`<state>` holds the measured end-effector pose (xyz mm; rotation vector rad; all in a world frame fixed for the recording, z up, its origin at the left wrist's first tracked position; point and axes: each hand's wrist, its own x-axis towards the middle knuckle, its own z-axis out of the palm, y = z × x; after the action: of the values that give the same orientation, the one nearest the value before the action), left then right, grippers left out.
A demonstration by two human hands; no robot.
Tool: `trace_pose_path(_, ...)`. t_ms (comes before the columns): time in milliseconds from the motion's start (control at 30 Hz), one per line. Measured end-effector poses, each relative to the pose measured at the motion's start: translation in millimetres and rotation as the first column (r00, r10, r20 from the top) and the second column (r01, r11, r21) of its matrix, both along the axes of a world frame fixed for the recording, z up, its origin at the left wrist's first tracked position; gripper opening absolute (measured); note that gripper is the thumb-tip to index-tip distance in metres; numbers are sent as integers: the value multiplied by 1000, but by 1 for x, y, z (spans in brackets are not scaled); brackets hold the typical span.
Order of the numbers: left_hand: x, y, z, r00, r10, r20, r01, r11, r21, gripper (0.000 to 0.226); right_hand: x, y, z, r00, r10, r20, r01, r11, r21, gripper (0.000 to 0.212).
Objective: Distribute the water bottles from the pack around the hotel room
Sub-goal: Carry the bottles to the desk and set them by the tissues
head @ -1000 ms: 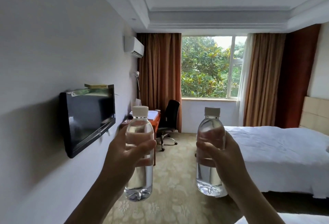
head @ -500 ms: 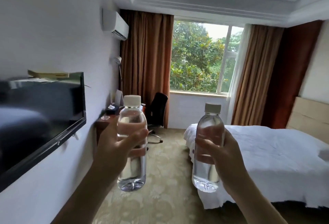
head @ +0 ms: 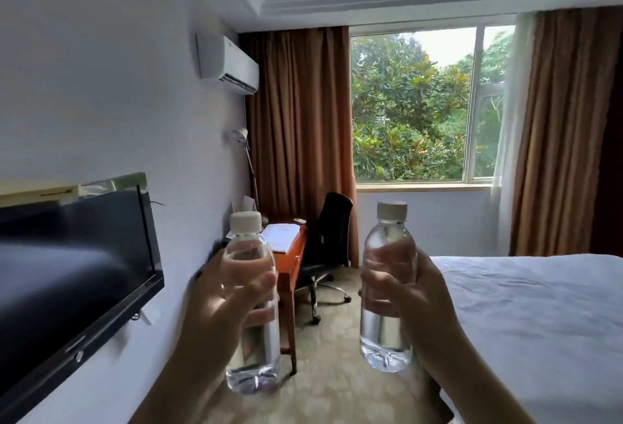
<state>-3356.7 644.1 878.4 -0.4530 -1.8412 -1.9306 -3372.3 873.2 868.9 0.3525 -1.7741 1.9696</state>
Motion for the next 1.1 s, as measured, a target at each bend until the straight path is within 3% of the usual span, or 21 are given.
trace_pose_path(267,-167,9,-5,997,81,11,-81,997,-7,48,-183,5,-8,996,85,12,-85,996,14,61)
trace_pose_path(567,-382,-13,-26,999,38,23,-38,999,25,45,-389,-18,-28,998,52,30,-53,997,47,41)
trace_pose_path(733,-517,-7,-23,999,-36,9,36,999,28,41,-503,-17,-24,999,-25,35,22,996,87,63)
trace_pose_path(1100,-757,73,-51,995,-85,55,87,996,-33,52,-716,61,-52,987,-137,79,134,990,46,66)
